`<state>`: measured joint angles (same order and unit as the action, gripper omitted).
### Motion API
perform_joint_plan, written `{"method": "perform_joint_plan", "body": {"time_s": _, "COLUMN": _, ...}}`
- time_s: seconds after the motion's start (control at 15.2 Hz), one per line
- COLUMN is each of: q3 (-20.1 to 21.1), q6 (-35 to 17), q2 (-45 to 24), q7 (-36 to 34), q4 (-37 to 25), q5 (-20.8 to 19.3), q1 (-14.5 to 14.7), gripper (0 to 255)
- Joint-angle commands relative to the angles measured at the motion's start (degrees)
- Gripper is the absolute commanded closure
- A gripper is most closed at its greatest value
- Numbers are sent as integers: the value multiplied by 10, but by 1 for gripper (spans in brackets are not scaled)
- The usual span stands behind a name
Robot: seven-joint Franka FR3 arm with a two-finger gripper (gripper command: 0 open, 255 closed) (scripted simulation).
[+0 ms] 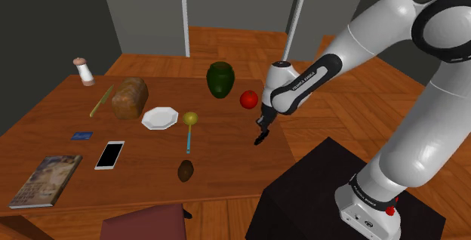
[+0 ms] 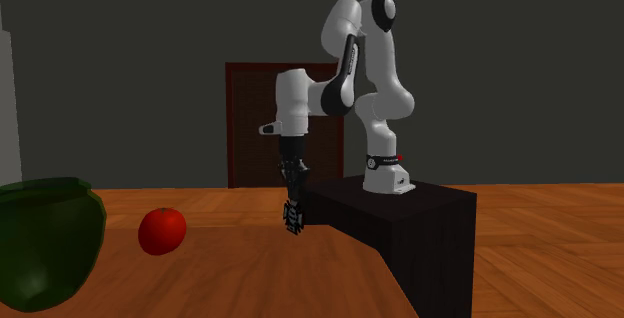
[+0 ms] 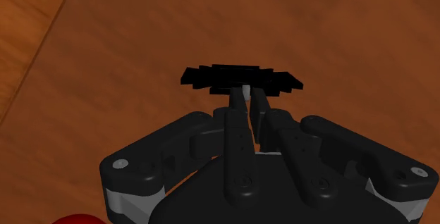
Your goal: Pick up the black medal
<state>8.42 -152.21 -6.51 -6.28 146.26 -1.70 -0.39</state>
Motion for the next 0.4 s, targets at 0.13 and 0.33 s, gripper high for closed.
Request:
{"method": "perform_joint_plan", "body": {"time_s": 0.13, "q3": 3, "q6": 34, "q2": 33, "q7": 7, "q4": -1, "q5": 11, "q1": -1, "gripper": 255}}
{"method": "perform_joint_plan", "body": {"time_s": 0.33, "q3": 3, "q6": 44, "q2": 42, "q7": 9, "q4": -2, "q5": 14, "q1": -1, "gripper": 255}}
